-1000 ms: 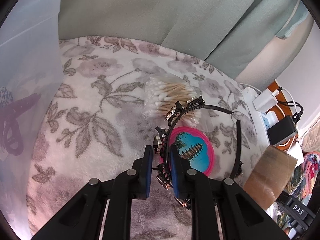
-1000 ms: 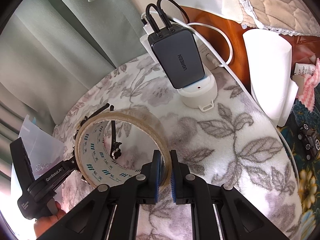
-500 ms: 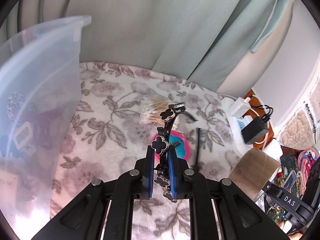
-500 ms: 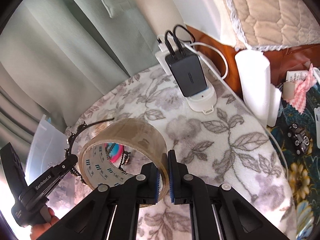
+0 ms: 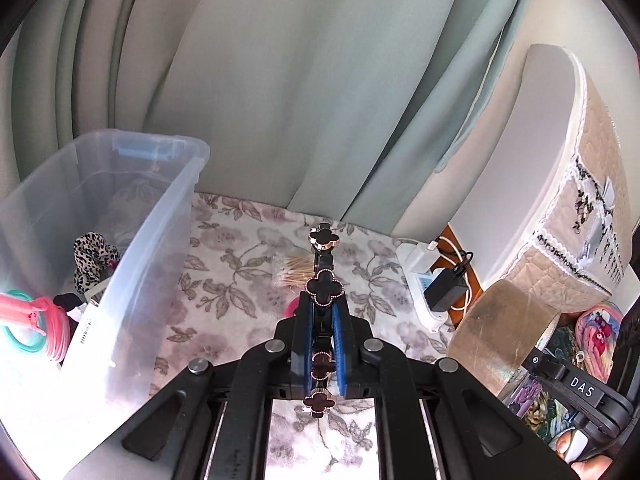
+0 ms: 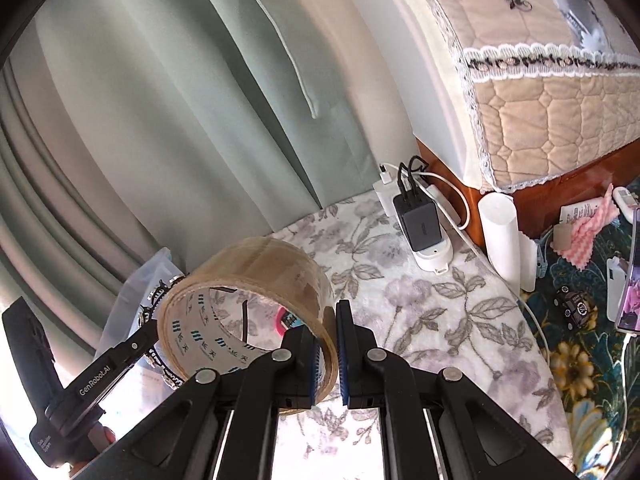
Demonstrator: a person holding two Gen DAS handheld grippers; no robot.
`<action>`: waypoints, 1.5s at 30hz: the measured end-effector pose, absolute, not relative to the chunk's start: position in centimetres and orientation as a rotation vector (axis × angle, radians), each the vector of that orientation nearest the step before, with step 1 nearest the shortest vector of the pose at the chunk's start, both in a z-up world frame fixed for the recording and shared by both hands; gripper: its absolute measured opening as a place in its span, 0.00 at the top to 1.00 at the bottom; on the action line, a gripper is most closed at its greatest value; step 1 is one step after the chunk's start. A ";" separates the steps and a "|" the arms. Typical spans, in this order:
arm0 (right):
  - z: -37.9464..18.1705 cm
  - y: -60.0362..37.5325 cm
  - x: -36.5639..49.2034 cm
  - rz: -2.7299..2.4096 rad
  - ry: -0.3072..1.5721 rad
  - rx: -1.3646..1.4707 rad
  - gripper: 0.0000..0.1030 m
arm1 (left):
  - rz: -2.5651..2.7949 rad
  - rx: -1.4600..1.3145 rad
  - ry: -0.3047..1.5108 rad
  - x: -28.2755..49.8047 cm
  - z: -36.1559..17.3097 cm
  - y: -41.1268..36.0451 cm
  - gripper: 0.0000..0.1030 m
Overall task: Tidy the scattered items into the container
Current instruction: 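Grasp the black studded headband with the left tool while the right tool holds the tape roll, then carry the tape roll and headband over the clear box with both tools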
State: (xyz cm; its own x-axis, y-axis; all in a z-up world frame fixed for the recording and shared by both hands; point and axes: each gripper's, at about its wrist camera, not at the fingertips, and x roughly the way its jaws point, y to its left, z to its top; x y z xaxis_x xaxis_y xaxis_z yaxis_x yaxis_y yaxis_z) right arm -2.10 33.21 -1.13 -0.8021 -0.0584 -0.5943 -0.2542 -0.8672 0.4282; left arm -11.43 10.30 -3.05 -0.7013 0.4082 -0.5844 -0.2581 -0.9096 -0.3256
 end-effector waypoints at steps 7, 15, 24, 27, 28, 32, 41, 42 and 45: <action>3.6 30.1 0.0 2.891 0.706 -0.834 0.92 | 2.649 -0.794 -0.319 -8.1 1.6 7.9 0.91; 6.9 26.2 1.5 3.004 0.630 -0.757 0.92 | 2.731 -0.609 -0.326 -4.7 5.5 4.7 0.91; 9.2 21.8 1.7 3.119 0.569 -0.735 0.92 | 2.807 -0.514 -0.405 -3.1 7.2 -0.3 0.91; 9.3 20.1 1.3 3.151 0.545 -0.750 0.92 | 2.834 -0.511 -0.436 -2.9 6.9 -2.0 0.91; 9.3 19.6 1.2 3.162 0.532 -0.756 0.92 | 2.842 -0.510 -0.447 -2.9 6.9 -2.5 0.91; 9.1 17.5 0.5 3.198 0.496 -0.791 0.92 | 2.886 -0.503 -0.496 -2.7 6.6 -4.9 0.91; 7.4 12.9 -1.7 3.258 0.406 -0.923 0.92 | 2.940 -0.519 -0.601 -2.9 4.9 -9.5 0.91; 7.2 12.4 -2.0 3.264 0.395 -0.938 0.92 | 2.943 -0.524 -0.609 -3.0 4.7 -9.9 0.91; 6.4 11.0 -2.9 3.275 0.364 -0.983 0.92 | 2.947 -0.547 -0.630 -3.5 3.8 -10.7 0.91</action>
State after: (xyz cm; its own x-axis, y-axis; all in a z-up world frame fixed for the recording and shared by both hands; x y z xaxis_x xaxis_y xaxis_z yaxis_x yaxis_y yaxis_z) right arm -2.87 11.02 6.39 -0.7964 -0.3382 -0.5014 0.2199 -0.9342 0.2808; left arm -3.52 -10.74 3.79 -0.9332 0.1492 -0.3270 -0.0025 -0.9124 -0.4093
